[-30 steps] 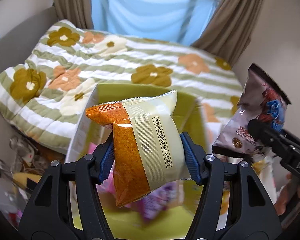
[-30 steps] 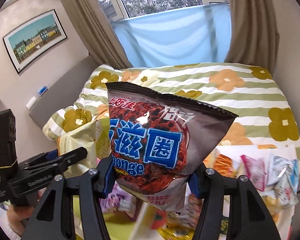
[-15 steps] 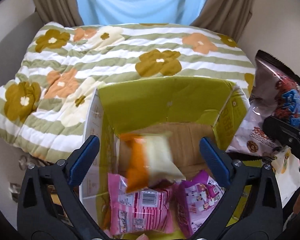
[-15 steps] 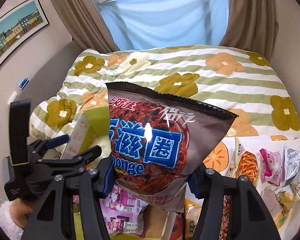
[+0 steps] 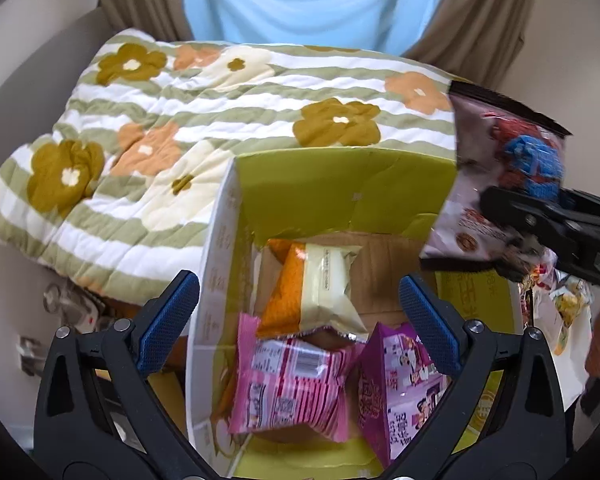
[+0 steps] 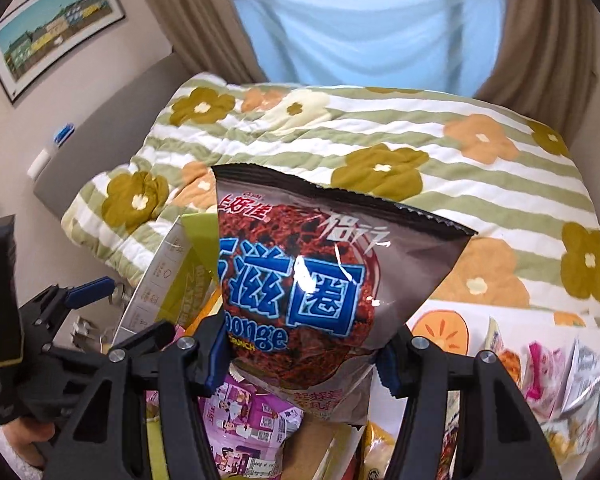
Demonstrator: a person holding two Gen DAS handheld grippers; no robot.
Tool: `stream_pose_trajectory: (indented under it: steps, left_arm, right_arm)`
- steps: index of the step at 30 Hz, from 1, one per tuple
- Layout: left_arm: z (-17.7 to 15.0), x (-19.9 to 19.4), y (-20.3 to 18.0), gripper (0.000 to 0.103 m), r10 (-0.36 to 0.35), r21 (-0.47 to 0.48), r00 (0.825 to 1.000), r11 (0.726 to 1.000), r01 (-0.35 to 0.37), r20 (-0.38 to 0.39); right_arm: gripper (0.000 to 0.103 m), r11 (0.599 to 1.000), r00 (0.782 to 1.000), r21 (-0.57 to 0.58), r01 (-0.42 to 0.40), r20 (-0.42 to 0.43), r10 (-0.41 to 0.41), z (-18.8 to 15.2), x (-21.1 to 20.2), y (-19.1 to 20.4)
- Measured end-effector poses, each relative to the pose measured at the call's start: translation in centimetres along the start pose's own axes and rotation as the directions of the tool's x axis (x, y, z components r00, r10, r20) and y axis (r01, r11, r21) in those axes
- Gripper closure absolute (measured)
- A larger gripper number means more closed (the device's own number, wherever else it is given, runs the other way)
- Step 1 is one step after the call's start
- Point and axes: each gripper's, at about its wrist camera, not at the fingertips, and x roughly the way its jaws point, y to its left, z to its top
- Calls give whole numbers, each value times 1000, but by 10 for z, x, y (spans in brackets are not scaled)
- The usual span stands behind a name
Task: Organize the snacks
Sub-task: 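Carry both bags into the lime-green box and open both tools to release them, then move both tools back over the remaining snack bags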
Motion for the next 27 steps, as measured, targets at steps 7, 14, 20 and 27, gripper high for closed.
stream_pose_trajectory:
  steps: [7,14,20,27]
  left_arm:
    - [-15,-3,12,4,28,-51,999,998,-29,-17]
    - [-29,-1,22,4,5,-107,998,994,-10,-55]
    - [-46,-4,20,4,8,-118,998,993,-16,-70]
    - [-50,-33,11,4,-1,-91,1000,996,-1,-16]
  right_arm:
    - [48,998,996,-34,-61,-67,58,9,30,7]
    - [0,997,996,23,-77,-46,78,1,43,6]
    - [0,997,996,28,-77,-36,78,-15,31,6]
    - [0,999,999,-7,-37,10,38,-28,0,18]
